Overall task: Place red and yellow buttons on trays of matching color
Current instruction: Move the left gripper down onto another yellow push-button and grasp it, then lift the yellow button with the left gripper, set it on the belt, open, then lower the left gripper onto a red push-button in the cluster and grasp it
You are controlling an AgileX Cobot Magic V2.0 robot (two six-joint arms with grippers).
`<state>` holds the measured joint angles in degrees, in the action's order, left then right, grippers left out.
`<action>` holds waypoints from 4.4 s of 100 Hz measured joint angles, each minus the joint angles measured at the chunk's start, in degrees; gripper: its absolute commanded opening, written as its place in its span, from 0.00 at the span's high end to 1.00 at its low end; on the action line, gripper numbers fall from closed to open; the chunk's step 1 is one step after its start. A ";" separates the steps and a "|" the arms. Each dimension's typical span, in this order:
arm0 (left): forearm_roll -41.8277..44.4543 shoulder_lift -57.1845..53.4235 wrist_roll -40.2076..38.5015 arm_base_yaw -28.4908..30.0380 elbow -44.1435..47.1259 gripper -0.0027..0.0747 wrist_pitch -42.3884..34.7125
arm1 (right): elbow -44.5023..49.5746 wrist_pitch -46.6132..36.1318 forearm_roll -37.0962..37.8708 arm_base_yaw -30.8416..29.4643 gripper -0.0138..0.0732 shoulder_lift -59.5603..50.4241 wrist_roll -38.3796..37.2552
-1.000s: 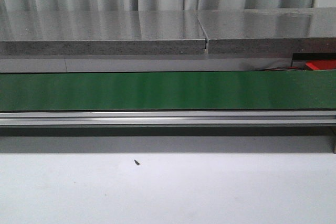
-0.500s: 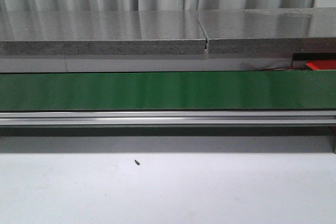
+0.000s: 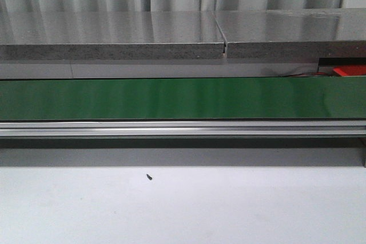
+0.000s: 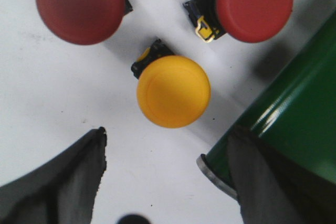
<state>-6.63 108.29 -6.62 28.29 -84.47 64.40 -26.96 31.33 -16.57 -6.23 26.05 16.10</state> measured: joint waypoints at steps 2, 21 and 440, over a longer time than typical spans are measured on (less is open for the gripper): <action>-0.11 0.44 0.00 0.00 -0.19 0.37 0.00 | 0.00 0.00 0.00 0.00 0.92 0.00 0.00; -0.24 2.83 0.10 0.00 -0.85 0.37 -1.72 | 0.00 0.09 0.00 0.00 0.92 0.00 0.00; -0.69 3.97 16.37 6.63 -2.86 0.31 -6.37 | 0.00 0.09 0.00 0.00 0.92 0.00 0.00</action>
<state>-7.33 112.26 9.75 34.92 -87.33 58.03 -26.96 31.42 -16.57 -6.23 26.05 16.10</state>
